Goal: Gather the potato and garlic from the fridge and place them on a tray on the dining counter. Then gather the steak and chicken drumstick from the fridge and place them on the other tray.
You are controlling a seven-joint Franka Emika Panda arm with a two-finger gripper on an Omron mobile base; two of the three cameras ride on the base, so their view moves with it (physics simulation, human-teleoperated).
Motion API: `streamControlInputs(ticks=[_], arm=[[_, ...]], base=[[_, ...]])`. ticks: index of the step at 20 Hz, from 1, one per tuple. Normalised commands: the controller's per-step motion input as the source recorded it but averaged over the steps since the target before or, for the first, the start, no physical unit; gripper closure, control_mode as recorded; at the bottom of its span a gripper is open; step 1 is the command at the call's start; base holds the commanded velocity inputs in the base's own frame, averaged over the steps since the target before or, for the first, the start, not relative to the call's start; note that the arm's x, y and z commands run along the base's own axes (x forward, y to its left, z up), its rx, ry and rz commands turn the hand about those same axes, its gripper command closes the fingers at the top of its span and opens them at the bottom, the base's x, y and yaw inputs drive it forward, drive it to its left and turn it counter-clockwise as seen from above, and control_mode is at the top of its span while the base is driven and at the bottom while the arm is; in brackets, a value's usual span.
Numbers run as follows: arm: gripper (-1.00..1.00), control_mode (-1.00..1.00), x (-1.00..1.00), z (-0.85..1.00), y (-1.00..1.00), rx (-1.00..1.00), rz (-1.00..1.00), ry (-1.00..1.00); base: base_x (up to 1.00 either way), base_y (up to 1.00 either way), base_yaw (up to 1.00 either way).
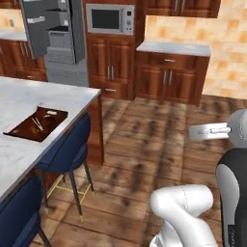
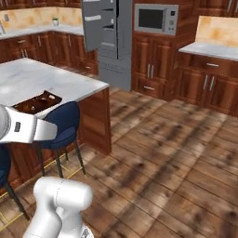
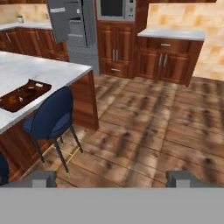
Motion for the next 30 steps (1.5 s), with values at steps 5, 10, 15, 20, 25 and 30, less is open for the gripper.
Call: streamControlInputs(ticks=[5,10,15,20,25,30], arm=[[-1.00,1.00,0.00,0.00,0.00,0.00,0.00,0.00],[-1.00,1.00,0.00,0.00,0.00,0.00,0.00,0.00],[-1.00,1.00,0.00,0.00,0.00,0.00,0.00,0.00],[-1.00,1.00,0.00,0.00,0.00,0.00,0.00,0.00],[-1.00,1.00,0.00,0.00,0.00,0.00,0.00,0.00],[-1.00,1.00,0.00,0.00,0.00,0.00,0.00,0.00]], base=[[1.00,-0.85,-0.31],[1.00,-0.75,-0.18],[1.00,-0.71,-0.03],[1.00,-0.53,-0.17],[1.00,-0.08,-0.05],[1.00,0.23,-0.10]])
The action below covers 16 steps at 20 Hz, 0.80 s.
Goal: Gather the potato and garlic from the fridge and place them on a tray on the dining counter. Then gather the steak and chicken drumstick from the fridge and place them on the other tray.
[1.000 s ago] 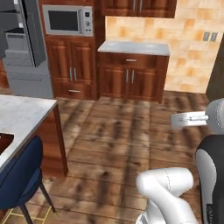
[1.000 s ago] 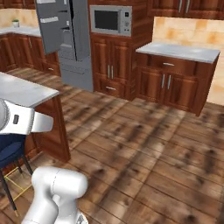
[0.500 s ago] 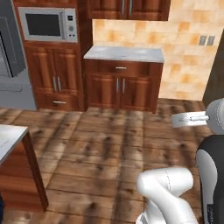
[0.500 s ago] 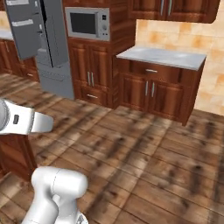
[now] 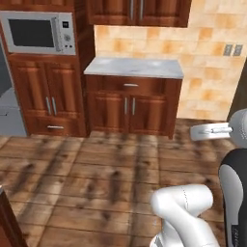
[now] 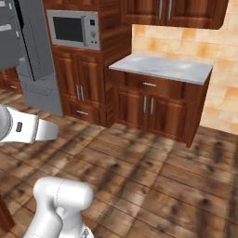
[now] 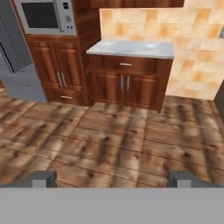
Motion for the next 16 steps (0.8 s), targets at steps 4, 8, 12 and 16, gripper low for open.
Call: streamControlInputs(ticks=[4,8,12,16], arm=[[-1.00,1.00,0.00,0.00,0.00,0.00,0.00,0.00],[-1.00,1.00,0.00,0.00,0.00,0.00,0.00,0.00],[-1.00,1.00,0.00,0.00,0.00,0.00,0.00,0.00],[-1.00,1.00,0.00,0.00,0.00,0.00,0.00,0.00]], base=[[1.00,0.53,-0.13],[1.00,0.66,-0.14],[1.00,0.38,-0.19],[1.00,0.43,-0.20]])
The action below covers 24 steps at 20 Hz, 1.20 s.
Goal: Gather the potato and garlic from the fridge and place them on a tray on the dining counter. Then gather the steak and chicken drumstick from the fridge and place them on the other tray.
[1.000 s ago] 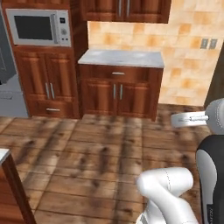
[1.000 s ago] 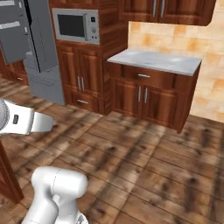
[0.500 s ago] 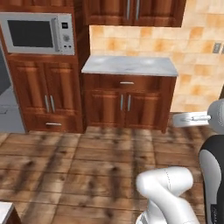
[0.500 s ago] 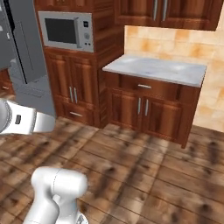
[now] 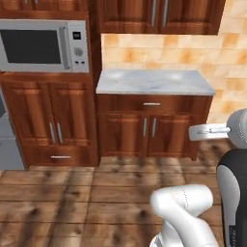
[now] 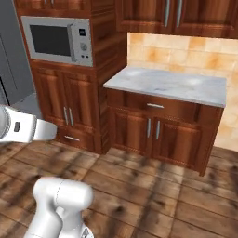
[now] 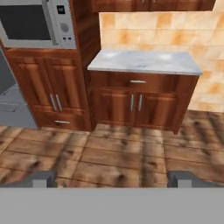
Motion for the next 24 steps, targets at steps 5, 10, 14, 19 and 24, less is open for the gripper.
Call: streamControlInputs(ticks=[5,10,14,19,24], arm=[[-1.00,1.00,0.00,0.00,0.00,0.00,0.00,0.00],[-1.00,1.00,0.00,0.00,0.00,0.00,0.00,0.00],[-1.00,1.00,0.00,0.00,0.00,0.00,0.00,0.00],[-1.00,1.00,0.00,0.00,0.00,0.00,0.00,0.00],[-1.00,1.00,0.00,0.00,0.00,0.00,0.00,0.00]], base=[[1.00,0.57,-0.20],[0.95,0.92,-0.10],[0.26,1.00,-0.02],[-0.49,1.00,-0.05],[-0.52,1.00,0.06]])
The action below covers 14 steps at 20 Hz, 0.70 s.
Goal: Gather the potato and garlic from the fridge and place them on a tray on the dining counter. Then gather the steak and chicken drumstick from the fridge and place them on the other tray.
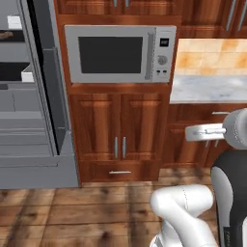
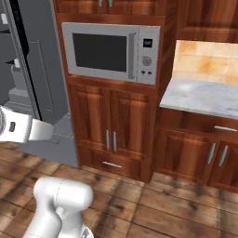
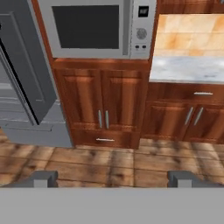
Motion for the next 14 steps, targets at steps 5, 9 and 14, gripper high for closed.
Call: streamControlInputs(ticks=[5,9,14], arm=[[-1.00,1.00,0.00,0.00,0.00,0.00,0.00,0.00],[-1.00,1.00,0.00,0.00,0.00,0.00,0.00,0.00],[-1.00,1.00,0.00,0.00,0.00,0.00,0.00,0.00]], base=[[0.12,1.00,-0.17],[0.81,0.87,-0.25],[0.47,0.99,-0.23]])
